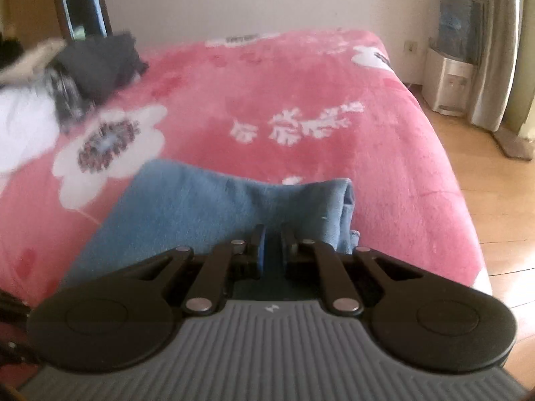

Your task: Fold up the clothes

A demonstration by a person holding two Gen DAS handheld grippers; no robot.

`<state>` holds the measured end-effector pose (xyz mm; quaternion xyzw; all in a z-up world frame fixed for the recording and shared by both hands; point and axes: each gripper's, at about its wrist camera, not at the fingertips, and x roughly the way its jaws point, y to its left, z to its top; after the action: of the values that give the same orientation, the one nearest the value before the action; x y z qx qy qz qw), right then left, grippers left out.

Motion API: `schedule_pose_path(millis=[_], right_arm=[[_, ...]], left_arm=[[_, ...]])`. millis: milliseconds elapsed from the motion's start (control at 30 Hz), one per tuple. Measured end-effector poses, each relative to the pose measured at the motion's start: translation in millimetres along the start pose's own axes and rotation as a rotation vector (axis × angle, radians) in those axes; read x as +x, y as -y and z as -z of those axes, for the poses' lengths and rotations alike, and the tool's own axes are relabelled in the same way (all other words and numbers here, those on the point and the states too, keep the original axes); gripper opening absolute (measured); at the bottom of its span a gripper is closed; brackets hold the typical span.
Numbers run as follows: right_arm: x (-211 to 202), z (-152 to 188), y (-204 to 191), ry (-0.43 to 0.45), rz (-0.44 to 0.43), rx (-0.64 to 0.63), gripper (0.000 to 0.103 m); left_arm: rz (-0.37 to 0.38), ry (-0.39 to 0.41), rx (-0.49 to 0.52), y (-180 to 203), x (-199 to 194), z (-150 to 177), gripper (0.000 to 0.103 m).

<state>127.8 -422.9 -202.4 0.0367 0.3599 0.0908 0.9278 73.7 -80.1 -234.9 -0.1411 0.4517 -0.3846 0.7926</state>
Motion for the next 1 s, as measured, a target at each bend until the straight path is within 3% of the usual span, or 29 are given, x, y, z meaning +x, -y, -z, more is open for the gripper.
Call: schedule_pose_path(millis=[200,400,633,833,1000], right_arm=[[-39.5,-2.5,-9.4,0.048,0.013,-0.004,0.009],[-80.1,23.9,5.5,0.051,0.005,0.143,0.01],[-109.9,48.4,6.7,0.036,-0.011,0.25,0.014],[-111.4,50.9,-2.0,0.014,-0.028,0.255,0.016],[-114.7,46.0,-14.7,0.019,-0.036,0.206,0.022]], left_arm=[[-0.021,0.029,-0.069,-1.8,-15.3,2.7,0.037],[-0.048,0.046,-0.072,-4.1,-16.8,-5.3,0.039],[-0.1,0.128,-0.103,-6.8,-28.4,-20.2,0.044],[-0.143,0.189,-0.047,11.7,-46.6,-33.8,0.057],[-0.135,0.211,0.035,38.2,-56.9,-35.3,0.061]])
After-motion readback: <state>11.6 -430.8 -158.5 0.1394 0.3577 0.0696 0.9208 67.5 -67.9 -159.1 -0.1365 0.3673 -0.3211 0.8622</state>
